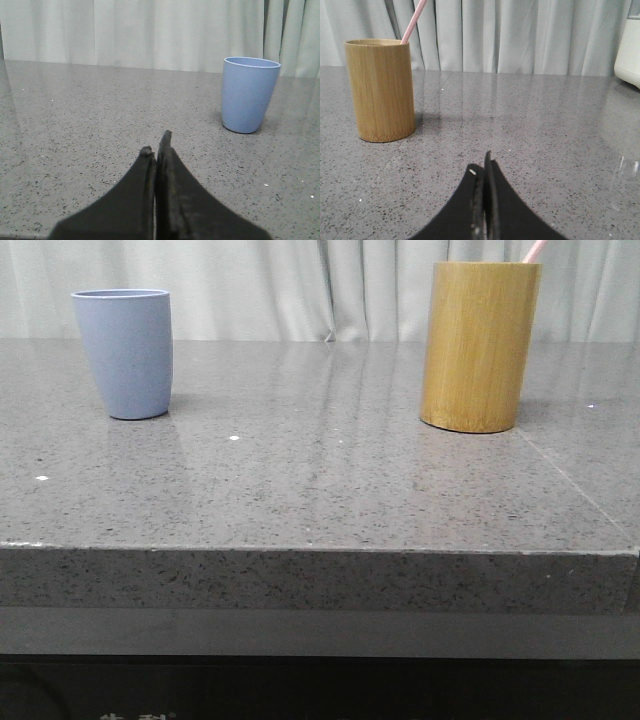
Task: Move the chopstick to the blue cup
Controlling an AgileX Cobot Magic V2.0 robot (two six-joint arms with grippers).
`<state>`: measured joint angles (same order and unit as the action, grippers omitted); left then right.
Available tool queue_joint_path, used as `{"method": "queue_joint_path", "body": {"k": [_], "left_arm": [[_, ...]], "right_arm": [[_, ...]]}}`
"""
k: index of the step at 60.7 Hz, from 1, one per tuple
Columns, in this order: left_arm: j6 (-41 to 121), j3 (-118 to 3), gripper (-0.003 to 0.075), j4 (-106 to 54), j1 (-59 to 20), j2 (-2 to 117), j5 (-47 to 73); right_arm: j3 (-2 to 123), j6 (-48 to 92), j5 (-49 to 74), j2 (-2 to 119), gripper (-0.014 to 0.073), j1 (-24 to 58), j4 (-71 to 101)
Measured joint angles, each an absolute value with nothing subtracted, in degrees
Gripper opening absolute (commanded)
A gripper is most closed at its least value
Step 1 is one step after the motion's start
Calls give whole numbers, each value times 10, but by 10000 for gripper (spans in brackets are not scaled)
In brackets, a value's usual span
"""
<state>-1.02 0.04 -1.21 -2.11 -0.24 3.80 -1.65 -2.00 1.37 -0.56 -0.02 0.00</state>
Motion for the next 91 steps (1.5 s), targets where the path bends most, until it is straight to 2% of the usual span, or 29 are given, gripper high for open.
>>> {"method": "queue_joint_path", "body": {"k": [59, 75, 91], "left_arm": [[-10, -9, -19, -19, -21, -2, 28], [-10, -161, -19, -24, -21, 16, 92], [-10, -352, -19, -24, -21, 168, 224]], "right_arm": [[6, -20, -6, -6, -69, 0, 0], [166, -20, 126, 4, -69, 0, 0], [322, -20, 240, 124, -69, 0, 0]]}}
